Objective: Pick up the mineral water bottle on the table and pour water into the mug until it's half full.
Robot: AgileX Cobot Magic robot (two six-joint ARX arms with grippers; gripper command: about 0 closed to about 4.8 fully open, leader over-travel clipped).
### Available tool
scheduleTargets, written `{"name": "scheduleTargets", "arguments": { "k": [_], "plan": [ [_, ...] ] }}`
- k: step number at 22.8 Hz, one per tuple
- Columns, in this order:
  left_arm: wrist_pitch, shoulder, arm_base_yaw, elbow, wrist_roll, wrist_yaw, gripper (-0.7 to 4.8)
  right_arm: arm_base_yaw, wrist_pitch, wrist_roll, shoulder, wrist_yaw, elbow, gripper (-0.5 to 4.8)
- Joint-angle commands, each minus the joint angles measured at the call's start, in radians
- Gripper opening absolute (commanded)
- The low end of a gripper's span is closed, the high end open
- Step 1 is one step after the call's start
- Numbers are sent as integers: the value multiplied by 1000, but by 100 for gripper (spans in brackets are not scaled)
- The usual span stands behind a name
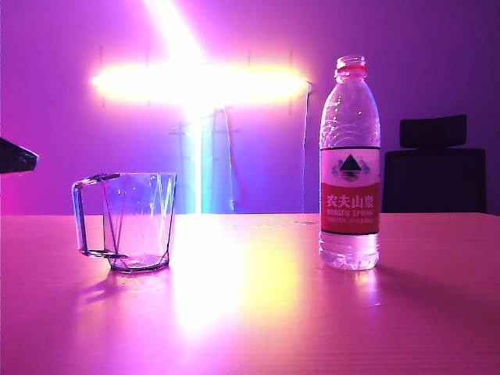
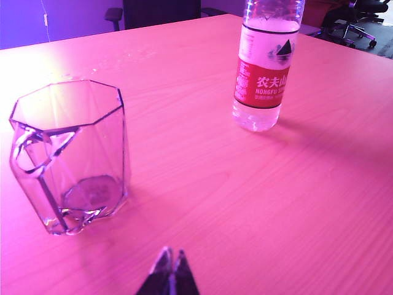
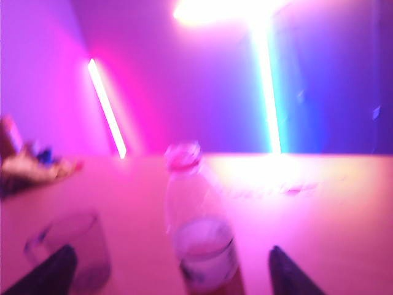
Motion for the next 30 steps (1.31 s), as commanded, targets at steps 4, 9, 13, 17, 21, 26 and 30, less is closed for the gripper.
{"name": "scheduleTargets", "arguments": {
  "k": [4,9,13,17,21,26,30],
  "plan": [
    [13,0,1,4,-3,0,-2,191,211,-166,492,104,2,479],
    [13,-2,1,4,-3,0,-2,194,657,-179,900,139,3,479],
    [13,-2,1,4,-3,0,-2,193,1001,-179,1196,165,9,479],
    [13,-1,1,4,-3,0,-2,193,1168,-179,1405,160,54,479],
    [13,-1,1,4,-3,0,-2,193,1257,-179,1546,174,126,479],
    [13,-1,1,4,-3,0,-2,193,1252,-179,1603,166,191,479],
    [13,-1,1,4,-3,0,-2,193,1249,-179,1610,168,208,479]
  ]
}}
